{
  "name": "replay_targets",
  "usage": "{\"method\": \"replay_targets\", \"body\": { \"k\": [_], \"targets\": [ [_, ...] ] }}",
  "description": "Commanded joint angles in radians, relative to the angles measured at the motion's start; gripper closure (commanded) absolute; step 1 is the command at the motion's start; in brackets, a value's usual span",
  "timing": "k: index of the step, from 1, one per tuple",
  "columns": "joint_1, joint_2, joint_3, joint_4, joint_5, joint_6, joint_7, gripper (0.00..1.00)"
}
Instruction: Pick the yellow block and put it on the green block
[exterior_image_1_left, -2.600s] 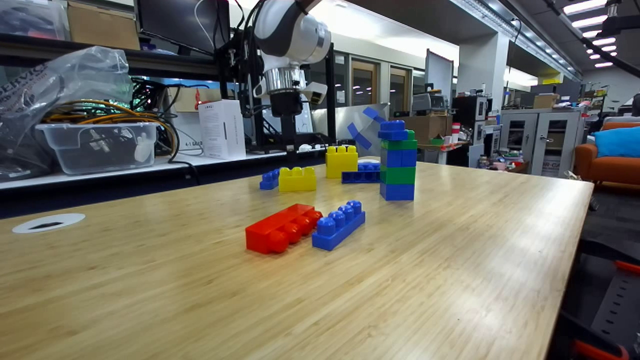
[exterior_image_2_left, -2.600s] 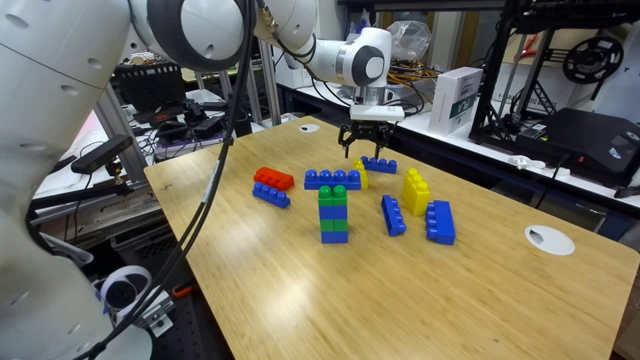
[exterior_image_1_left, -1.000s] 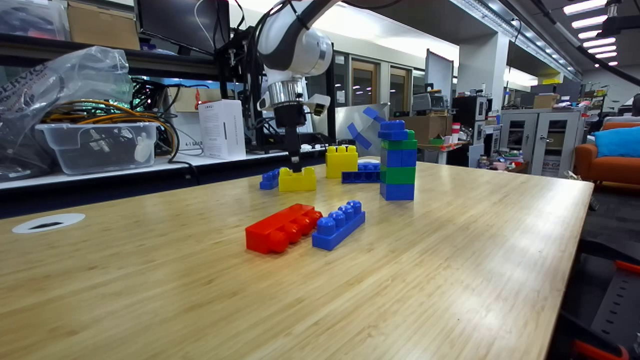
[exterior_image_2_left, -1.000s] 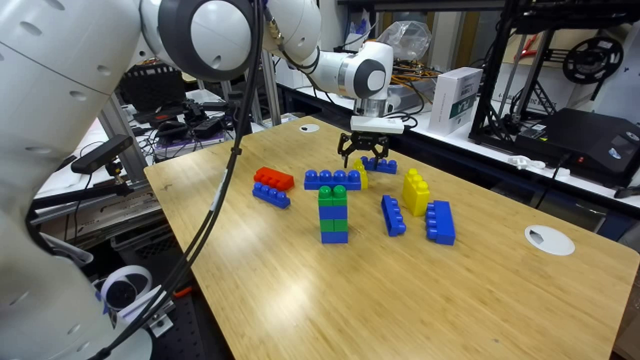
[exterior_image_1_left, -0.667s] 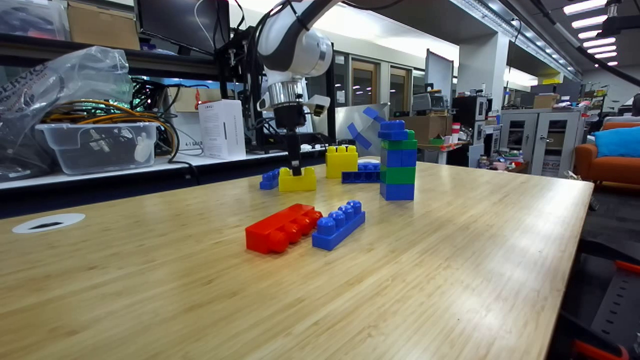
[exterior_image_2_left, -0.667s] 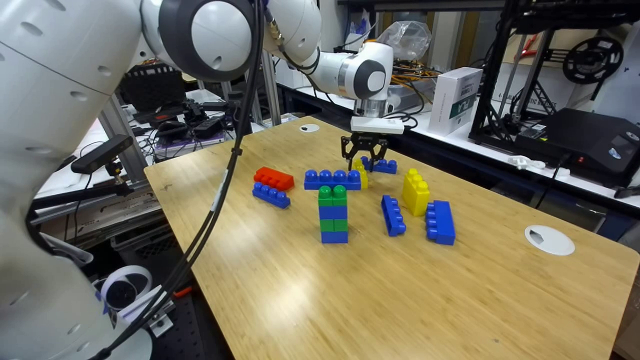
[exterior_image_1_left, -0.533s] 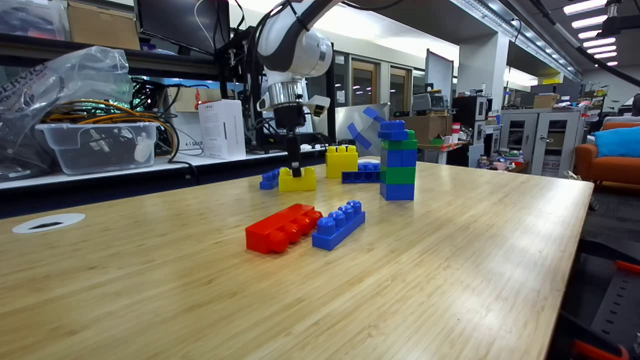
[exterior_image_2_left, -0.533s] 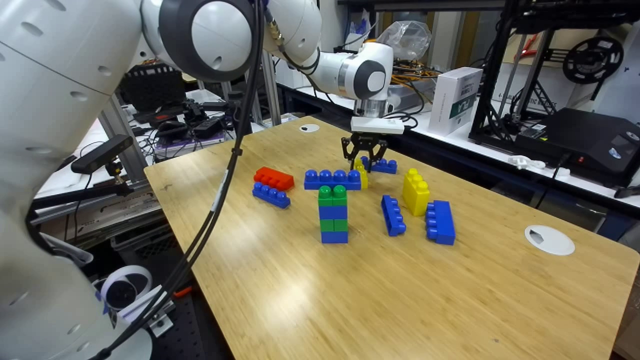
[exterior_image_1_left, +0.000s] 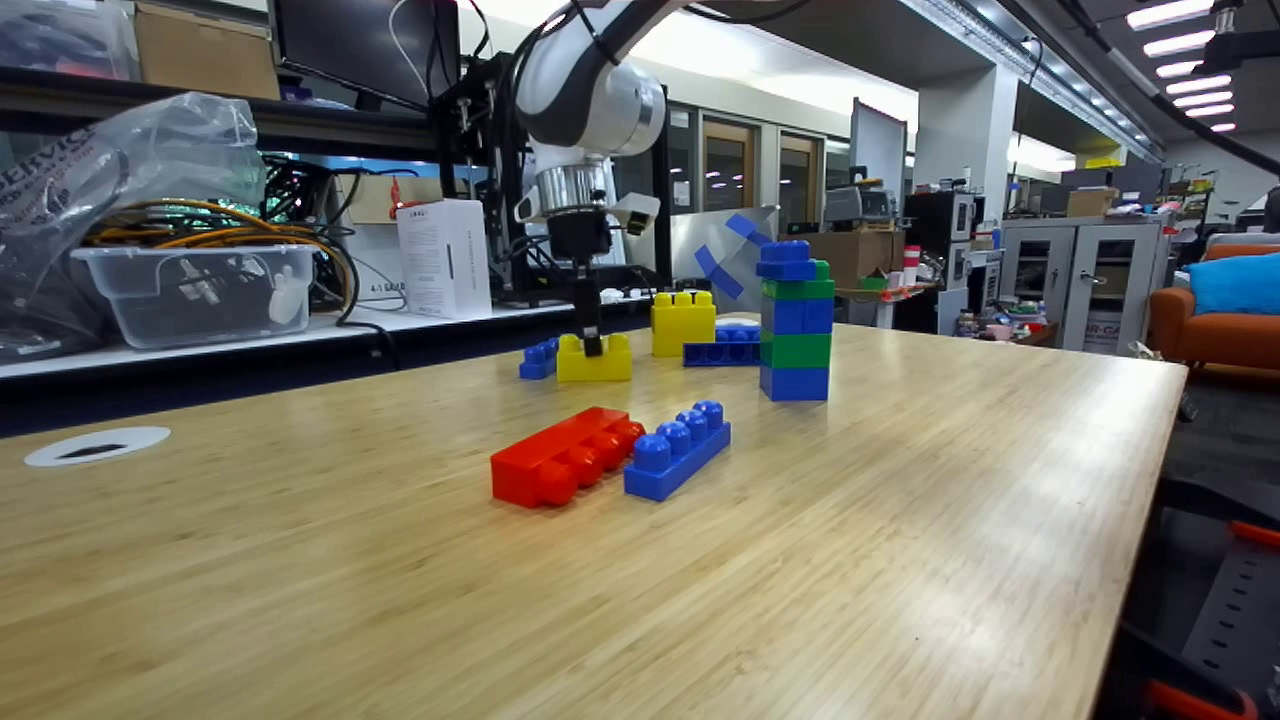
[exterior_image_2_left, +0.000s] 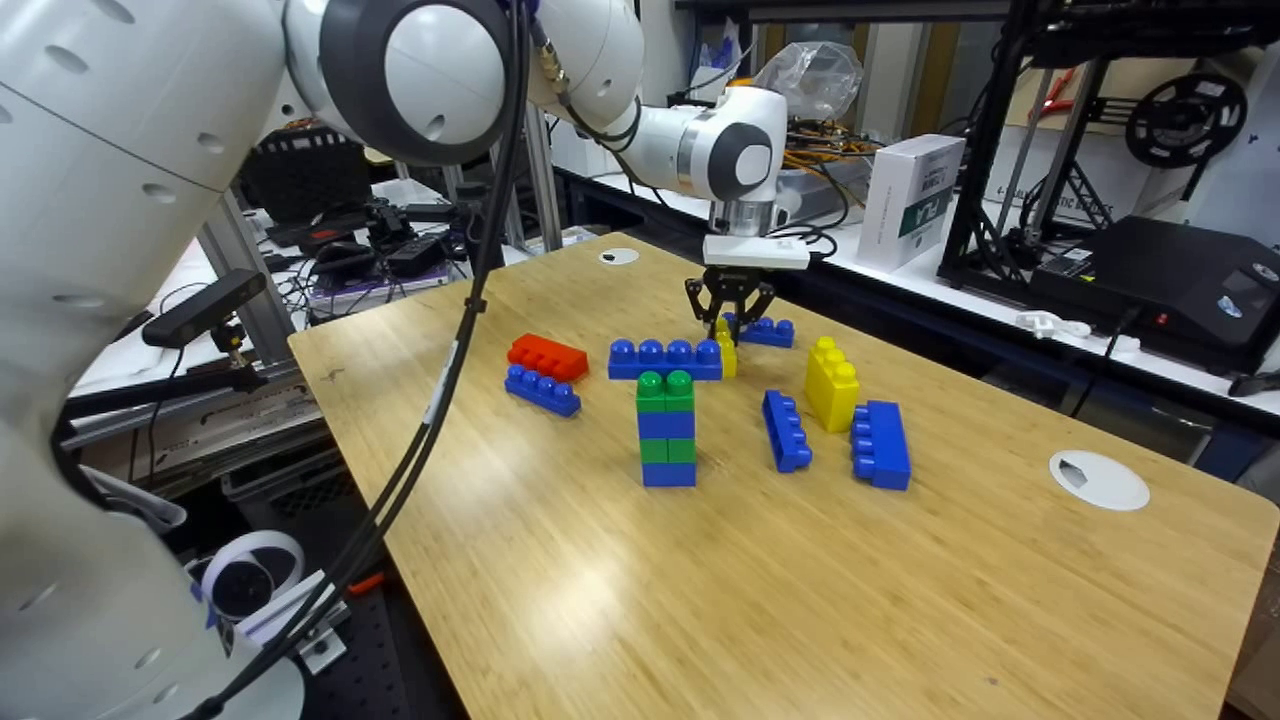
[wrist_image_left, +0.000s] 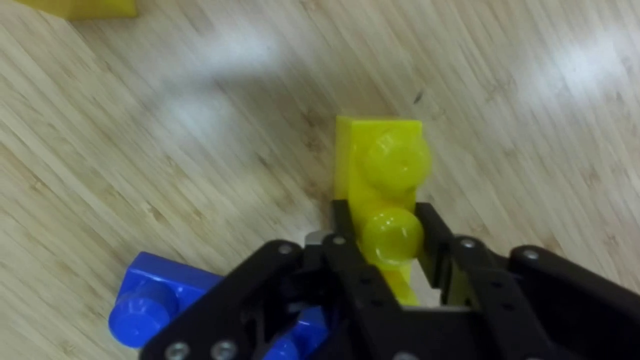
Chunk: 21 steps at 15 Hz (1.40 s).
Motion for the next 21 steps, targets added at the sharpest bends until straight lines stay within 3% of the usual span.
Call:
{"method": "replay_targets", "body": {
  "k": [1, 10, 21],
  "targets": [
    [0.011, -0.036, -0.019, -0.026, -0.017, -0.025, 0.058, 0.90],
    [0.041, -0.116, -0.021, -0.036, 0.002, -0.176, 0.335, 0.90],
    [-0.006, -0.268, -0.024, -0.083, 0.167, -0.199, 0.595, 0.90]
  ]
}}
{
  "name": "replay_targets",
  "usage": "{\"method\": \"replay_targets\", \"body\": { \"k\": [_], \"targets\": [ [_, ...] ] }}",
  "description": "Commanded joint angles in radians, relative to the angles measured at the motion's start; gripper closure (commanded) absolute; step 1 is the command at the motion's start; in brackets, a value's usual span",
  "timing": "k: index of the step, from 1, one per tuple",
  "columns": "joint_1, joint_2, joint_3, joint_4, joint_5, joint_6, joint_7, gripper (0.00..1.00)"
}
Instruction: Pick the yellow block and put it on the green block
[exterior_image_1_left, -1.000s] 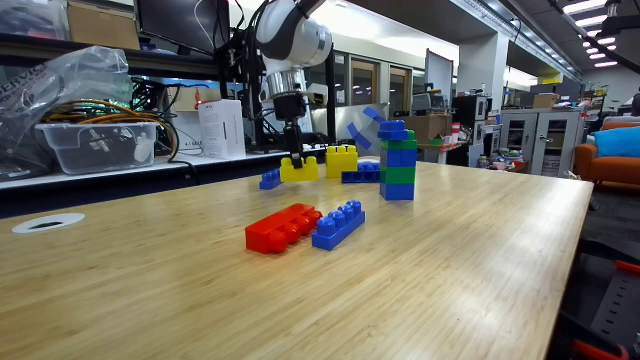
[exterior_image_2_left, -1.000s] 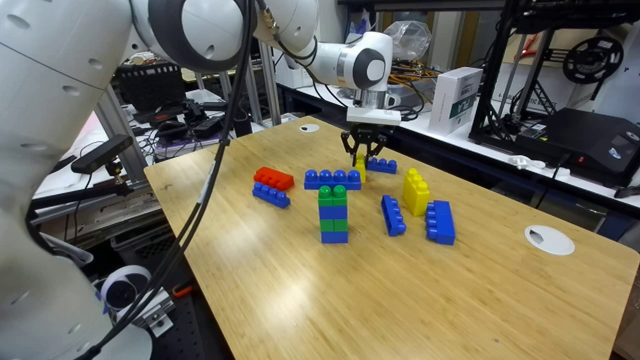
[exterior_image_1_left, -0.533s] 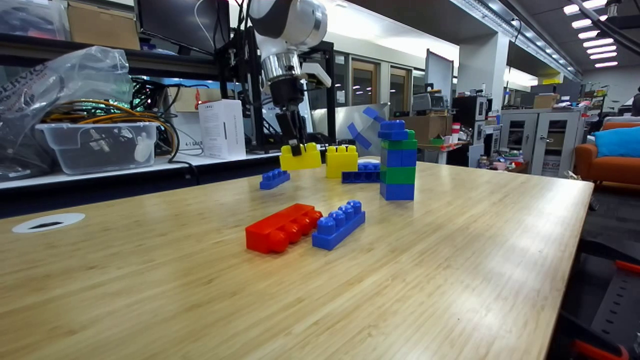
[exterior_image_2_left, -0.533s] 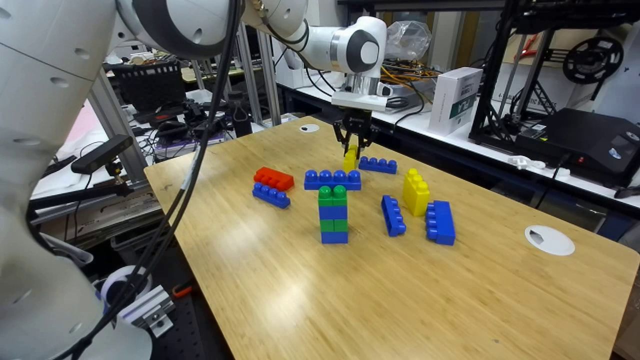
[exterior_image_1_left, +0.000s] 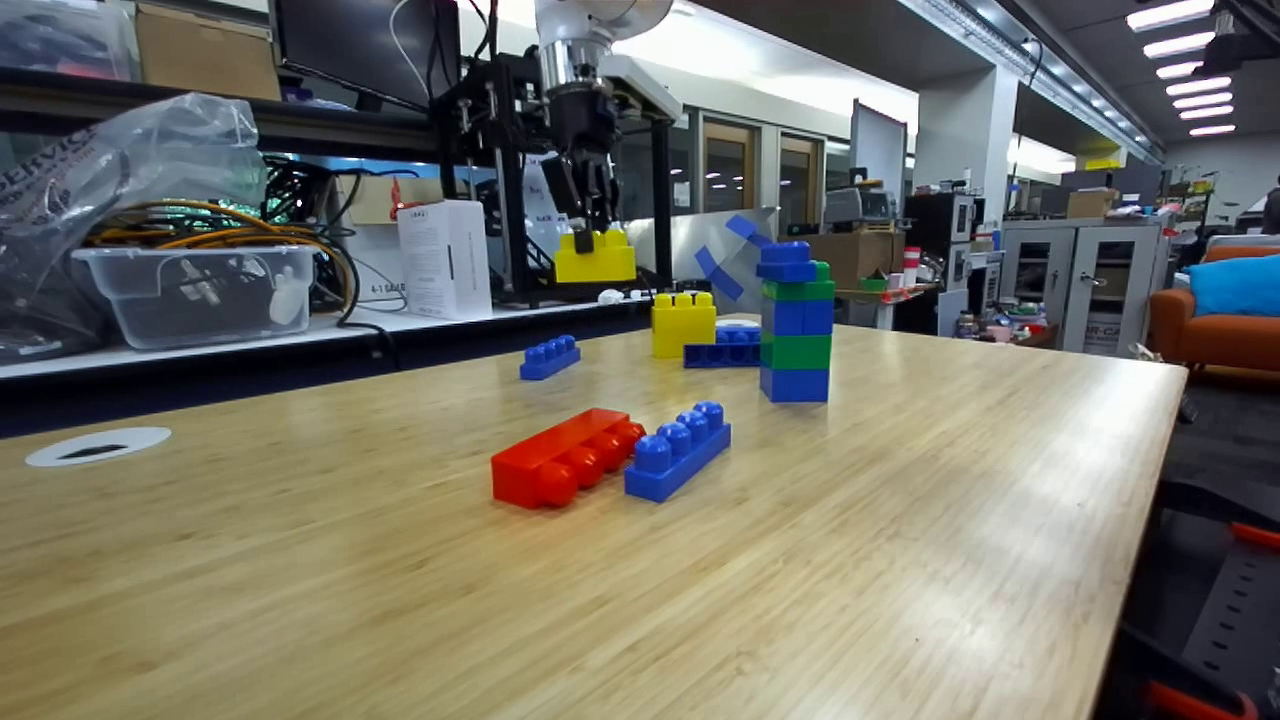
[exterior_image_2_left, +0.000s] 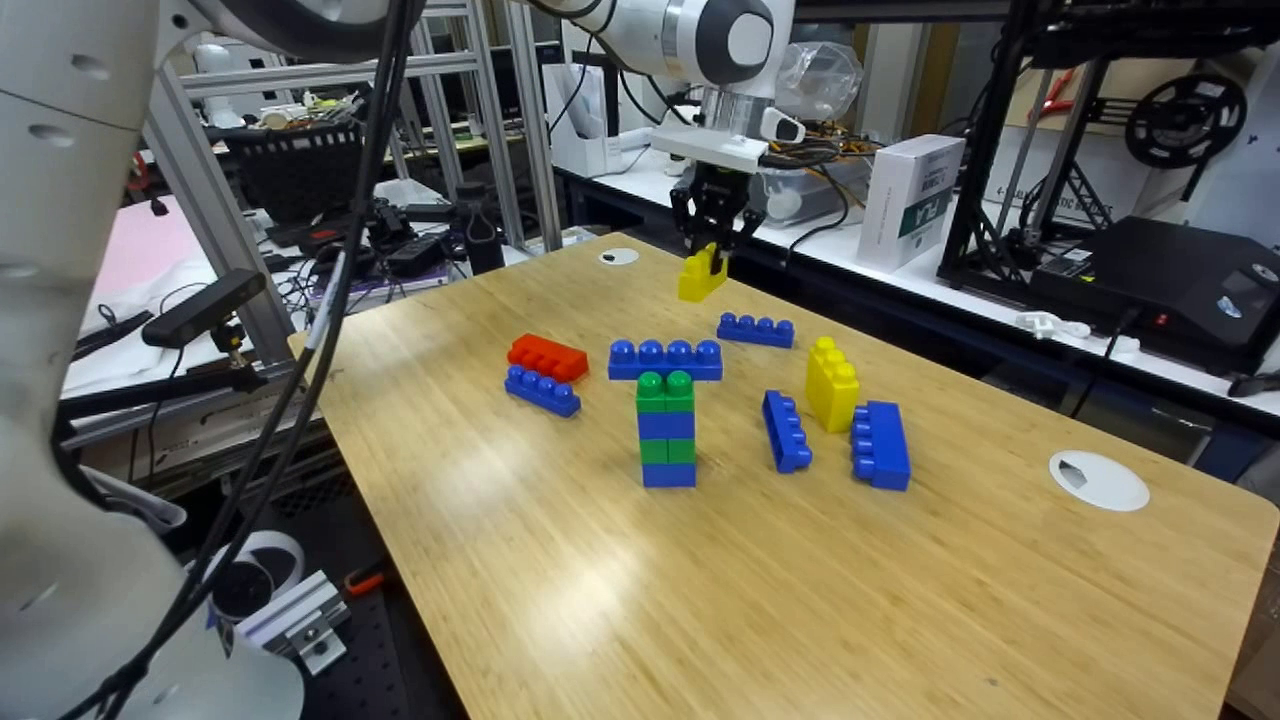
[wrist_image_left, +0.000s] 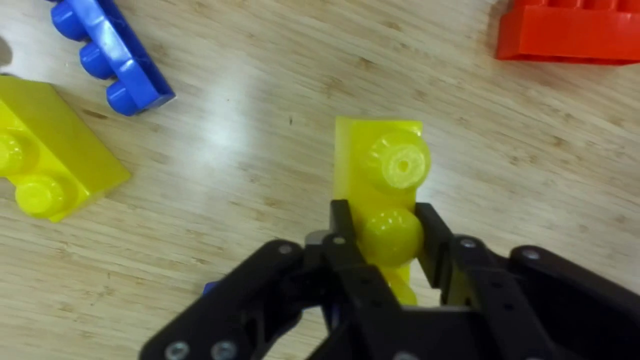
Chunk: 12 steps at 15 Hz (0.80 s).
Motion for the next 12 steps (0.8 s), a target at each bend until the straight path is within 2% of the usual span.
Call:
{"method": "replay_targets", "body": {
  "k": [1, 12],
  "targets": [
    [-0.008, -0.070, -0.011, -0.083, 0.052, 0.025, 0.081, 0.90],
    [-0.033, -0.241, -0.042, -0.297, 0.145, 0.091, 0.191, 0.90]
  ]
}}
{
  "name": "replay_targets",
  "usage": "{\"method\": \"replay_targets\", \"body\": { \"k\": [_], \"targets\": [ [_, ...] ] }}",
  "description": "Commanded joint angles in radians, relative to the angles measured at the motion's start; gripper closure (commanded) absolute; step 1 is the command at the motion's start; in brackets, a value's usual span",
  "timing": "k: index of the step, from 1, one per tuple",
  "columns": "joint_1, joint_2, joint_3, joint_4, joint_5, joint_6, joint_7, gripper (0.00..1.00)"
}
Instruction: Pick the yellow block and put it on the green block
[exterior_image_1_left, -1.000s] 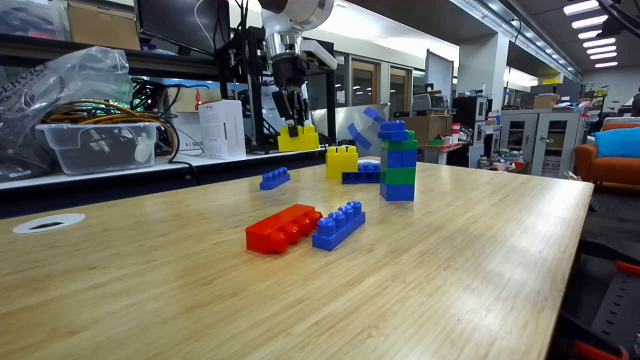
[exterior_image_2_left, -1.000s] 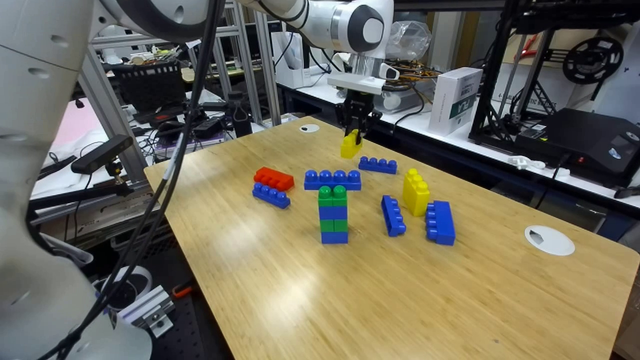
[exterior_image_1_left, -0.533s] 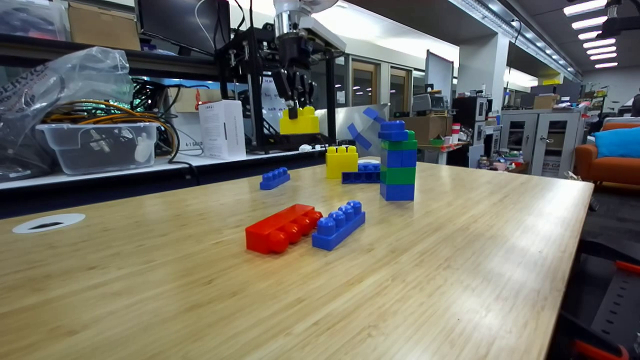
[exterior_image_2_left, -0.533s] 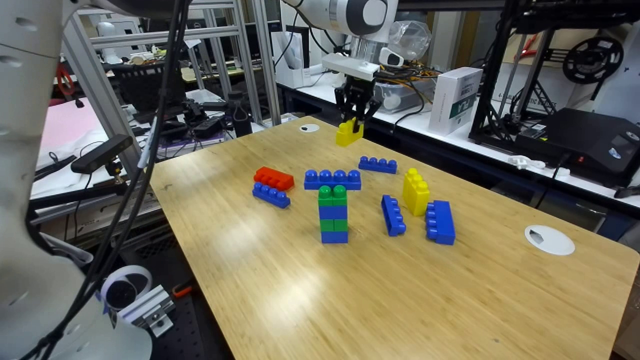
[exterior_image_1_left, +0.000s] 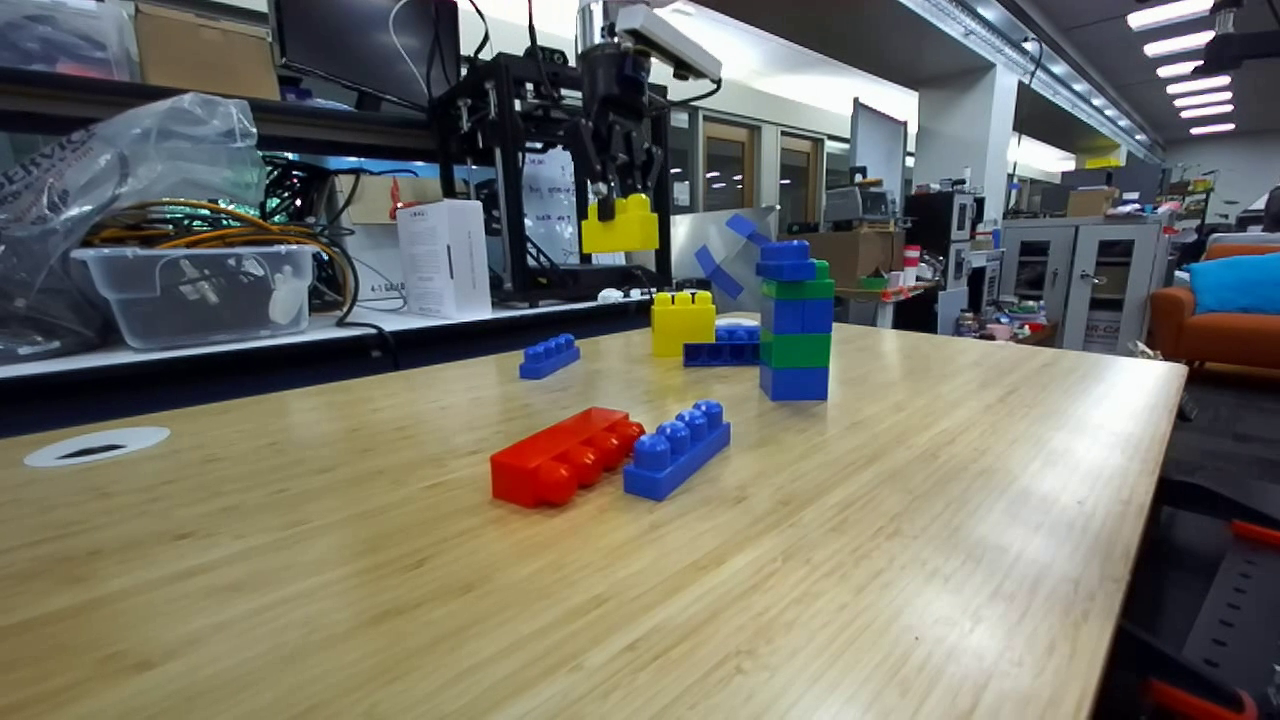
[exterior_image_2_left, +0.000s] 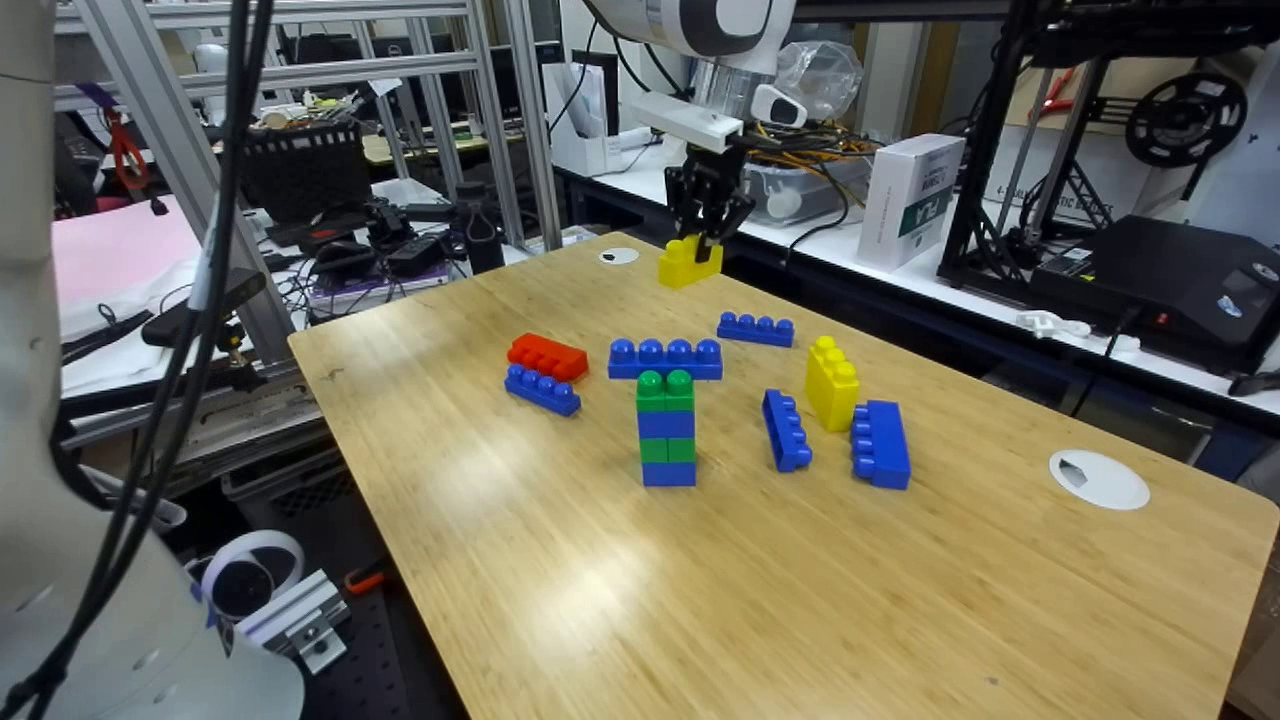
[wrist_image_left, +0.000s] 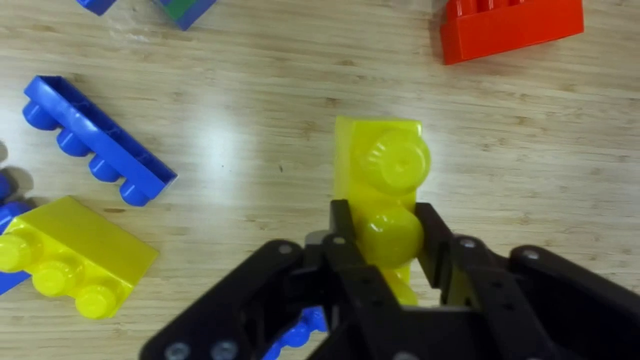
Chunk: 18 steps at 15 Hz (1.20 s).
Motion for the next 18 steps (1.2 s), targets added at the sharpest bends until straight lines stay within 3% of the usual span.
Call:
{"method": "replay_targets", "body": {
  "k": [1, 9, 18],
  "targets": [
    [-0.012, -0.089, -0.008, -0.132, 0.043, 0.072, 0.020, 0.90],
    [-0.013, -0.259, -0.029, -0.350, 0.052, 0.186, 0.083, 0.90],
    [-0.022, -0.429, -0.051, -0.539, 0.064, 0.235, 0.092, 0.90]
  ]
}}
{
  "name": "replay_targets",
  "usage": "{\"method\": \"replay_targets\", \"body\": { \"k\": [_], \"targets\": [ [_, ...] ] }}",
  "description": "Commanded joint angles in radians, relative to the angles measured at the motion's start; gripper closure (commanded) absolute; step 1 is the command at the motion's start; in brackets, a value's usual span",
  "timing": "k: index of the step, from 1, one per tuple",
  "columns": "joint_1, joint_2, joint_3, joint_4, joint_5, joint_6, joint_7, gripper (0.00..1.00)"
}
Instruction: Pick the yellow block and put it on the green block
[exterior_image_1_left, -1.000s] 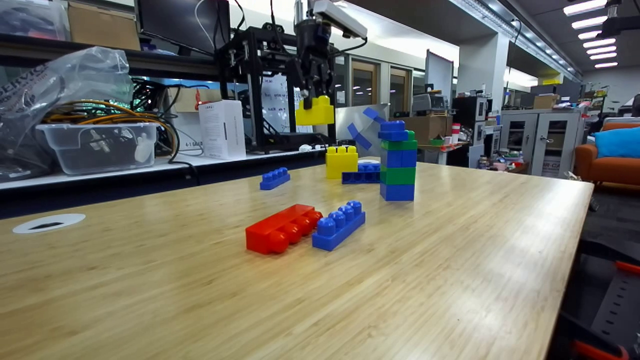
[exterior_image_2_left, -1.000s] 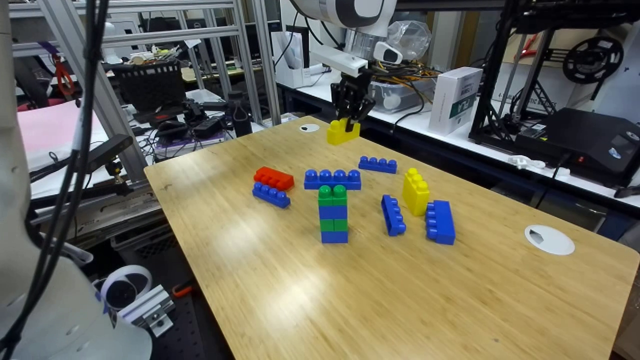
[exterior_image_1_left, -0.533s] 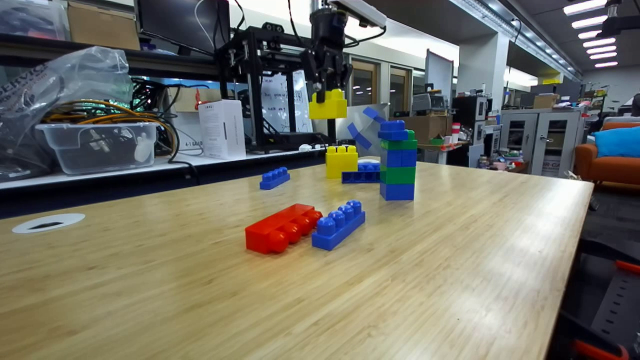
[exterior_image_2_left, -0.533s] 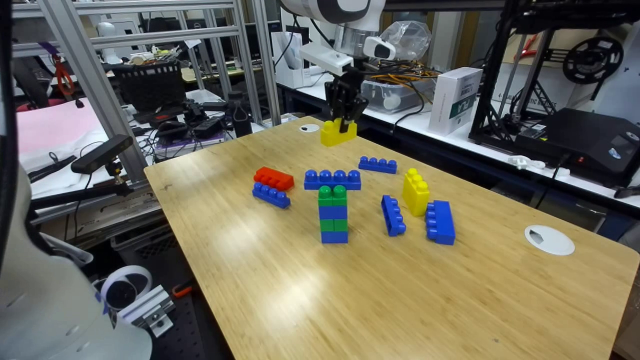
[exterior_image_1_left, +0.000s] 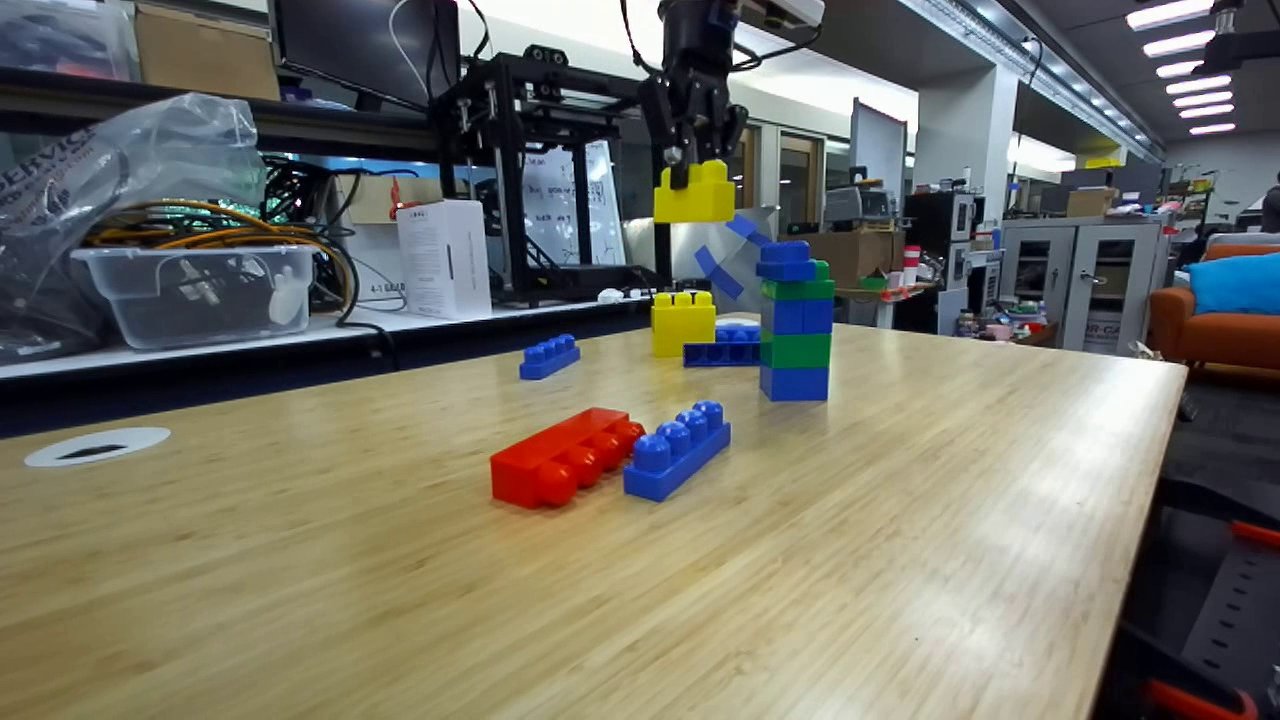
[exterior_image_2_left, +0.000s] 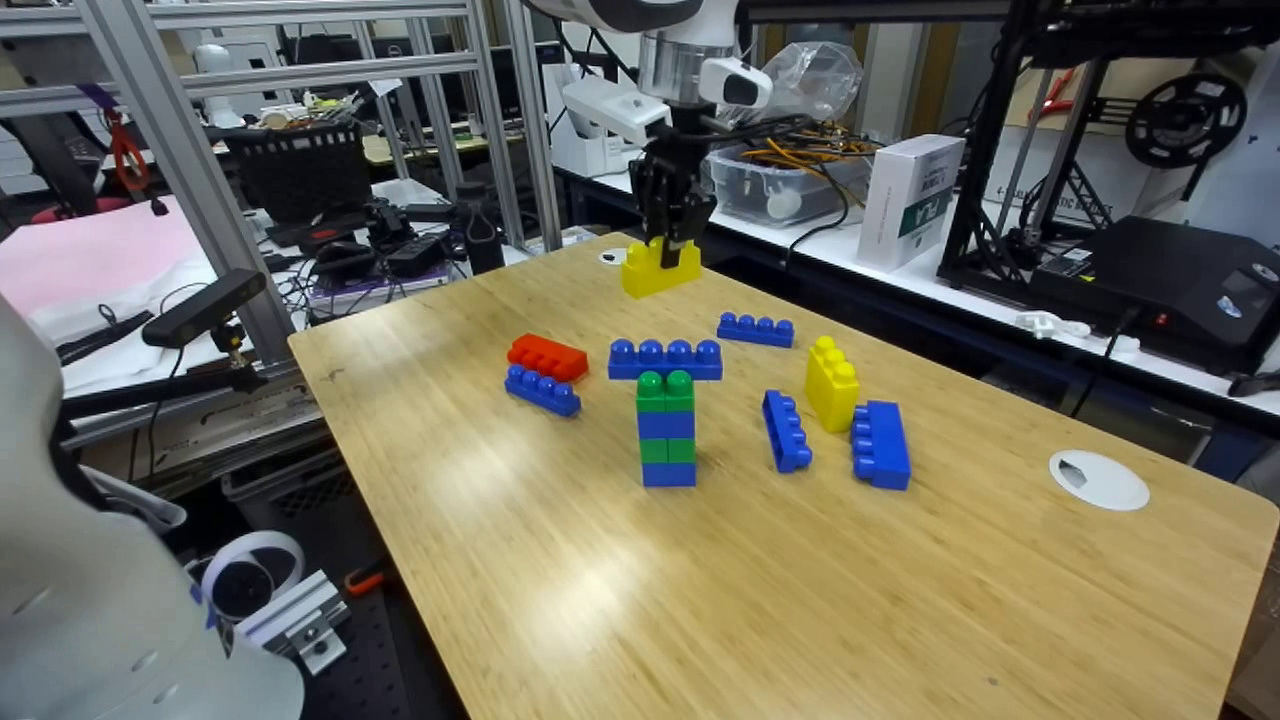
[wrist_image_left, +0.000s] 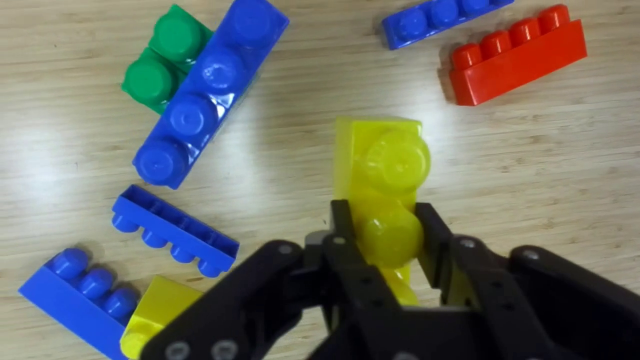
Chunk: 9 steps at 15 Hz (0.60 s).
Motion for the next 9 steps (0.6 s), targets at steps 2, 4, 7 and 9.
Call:
{"method": "replay_targets", "body": {
  "k": [2, 4, 7, 9],
  "targets": [
    [-0.010, -0.072, -0.008, -0.093, 0.037, 0.040, -0.017, 0.90],
    [-0.004, -0.049, -0.007, -0.060, 0.014, 0.008, -0.011, 0.65],
    [-0.004, -0.053, -0.007, -0.072, 0.025, 0.008, -0.029, 0.65],
    [-0.004, -0.053, -0.007, -0.072, 0.025, 0.008, -0.030, 0.65]
  ]
}}
